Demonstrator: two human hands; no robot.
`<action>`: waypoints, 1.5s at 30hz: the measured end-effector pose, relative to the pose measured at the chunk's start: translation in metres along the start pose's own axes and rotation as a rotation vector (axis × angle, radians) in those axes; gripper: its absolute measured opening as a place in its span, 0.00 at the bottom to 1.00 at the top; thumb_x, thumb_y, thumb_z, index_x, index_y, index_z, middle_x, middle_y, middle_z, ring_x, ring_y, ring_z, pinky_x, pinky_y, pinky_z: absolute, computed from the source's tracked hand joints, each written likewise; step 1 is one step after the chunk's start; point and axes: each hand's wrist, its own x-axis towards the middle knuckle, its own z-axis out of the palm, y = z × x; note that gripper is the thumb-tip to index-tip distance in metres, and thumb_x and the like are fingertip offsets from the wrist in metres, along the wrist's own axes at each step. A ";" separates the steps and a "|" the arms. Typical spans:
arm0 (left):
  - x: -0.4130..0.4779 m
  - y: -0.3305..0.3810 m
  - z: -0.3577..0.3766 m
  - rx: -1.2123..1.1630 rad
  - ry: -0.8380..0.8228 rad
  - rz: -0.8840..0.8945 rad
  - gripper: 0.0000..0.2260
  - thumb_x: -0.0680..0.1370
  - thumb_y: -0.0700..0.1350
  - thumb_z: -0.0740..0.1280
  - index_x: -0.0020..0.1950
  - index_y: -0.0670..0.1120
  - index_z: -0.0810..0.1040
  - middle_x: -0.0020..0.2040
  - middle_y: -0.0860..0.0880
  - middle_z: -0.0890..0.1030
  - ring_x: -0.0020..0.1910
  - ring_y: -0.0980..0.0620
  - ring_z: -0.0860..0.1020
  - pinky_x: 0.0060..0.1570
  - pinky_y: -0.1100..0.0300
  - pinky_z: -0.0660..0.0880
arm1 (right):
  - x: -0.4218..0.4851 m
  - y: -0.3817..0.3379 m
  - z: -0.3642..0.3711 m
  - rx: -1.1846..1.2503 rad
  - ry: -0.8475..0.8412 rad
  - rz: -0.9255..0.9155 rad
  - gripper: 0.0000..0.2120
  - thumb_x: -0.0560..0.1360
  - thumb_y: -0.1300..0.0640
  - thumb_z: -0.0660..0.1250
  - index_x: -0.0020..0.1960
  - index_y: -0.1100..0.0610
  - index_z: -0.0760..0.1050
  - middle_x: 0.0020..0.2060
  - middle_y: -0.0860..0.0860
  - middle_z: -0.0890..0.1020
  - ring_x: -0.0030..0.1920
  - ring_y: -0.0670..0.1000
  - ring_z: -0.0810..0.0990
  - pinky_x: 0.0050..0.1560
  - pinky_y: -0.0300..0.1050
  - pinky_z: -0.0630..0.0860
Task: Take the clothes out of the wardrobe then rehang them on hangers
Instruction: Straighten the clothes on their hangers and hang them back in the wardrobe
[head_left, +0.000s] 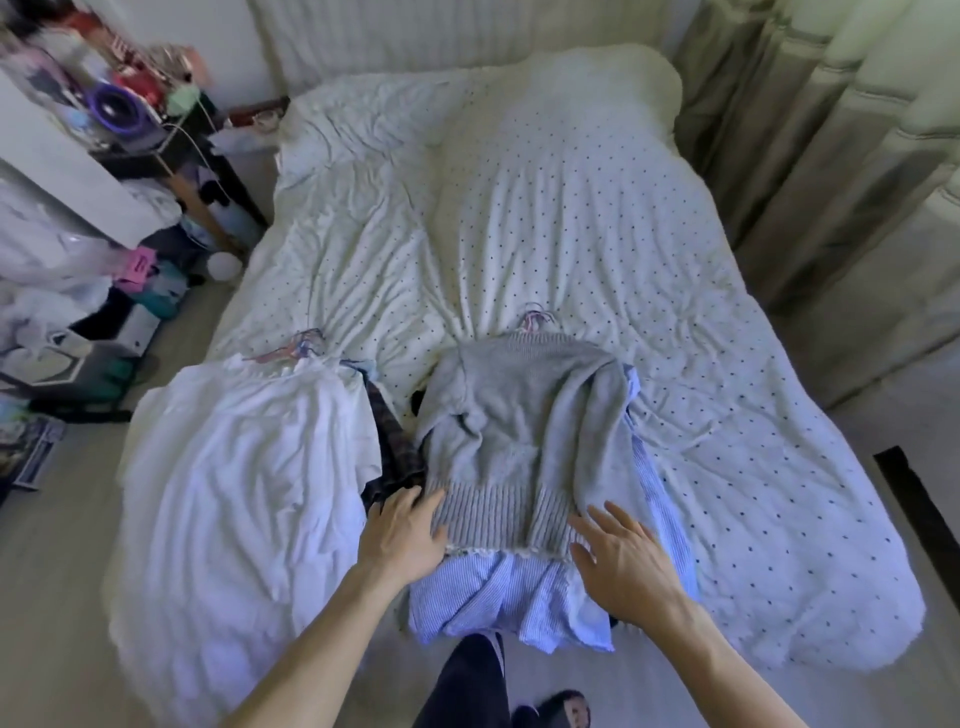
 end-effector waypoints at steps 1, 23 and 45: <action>0.003 0.002 0.000 0.000 0.001 -0.002 0.26 0.80 0.54 0.58 0.79 0.55 0.61 0.77 0.49 0.65 0.76 0.48 0.62 0.74 0.47 0.60 | 0.005 0.001 -0.001 -0.003 -0.010 -0.008 0.23 0.84 0.43 0.50 0.78 0.44 0.60 0.79 0.46 0.60 0.80 0.51 0.51 0.77 0.51 0.53; 0.380 0.024 -0.024 0.137 -0.258 0.047 0.29 0.83 0.54 0.58 0.82 0.52 0.52 0.82 0.45 0.49 0.79 0.41 0.54 0.76 0.44 0.57 | 0.278 0.065 -0.004 -0.015 -0.298 0.158 0.28 0.83 0.48 0.52 0.81 0.48 0.48 0.81 0.52 0.46 0.80 0.56 0.46 0.79 0.54 0.51; 0.406 0.021 -0.033 -0.030 0.168 0.204 0.08 0.81 0.49 0.62 0.53 0.47 0.77 0.36 0.46 0.83 0.29 0.42 0.78 0.28 0.57 0.68 | 0.291 0.045 -0.014 0.287 -0.194 0.410 0.36 0.78 0.30 0.50 0.79 0.49 0.57 0.81 0.53 0.48 0.80 0.56 0.46 0.79 0.55 0.48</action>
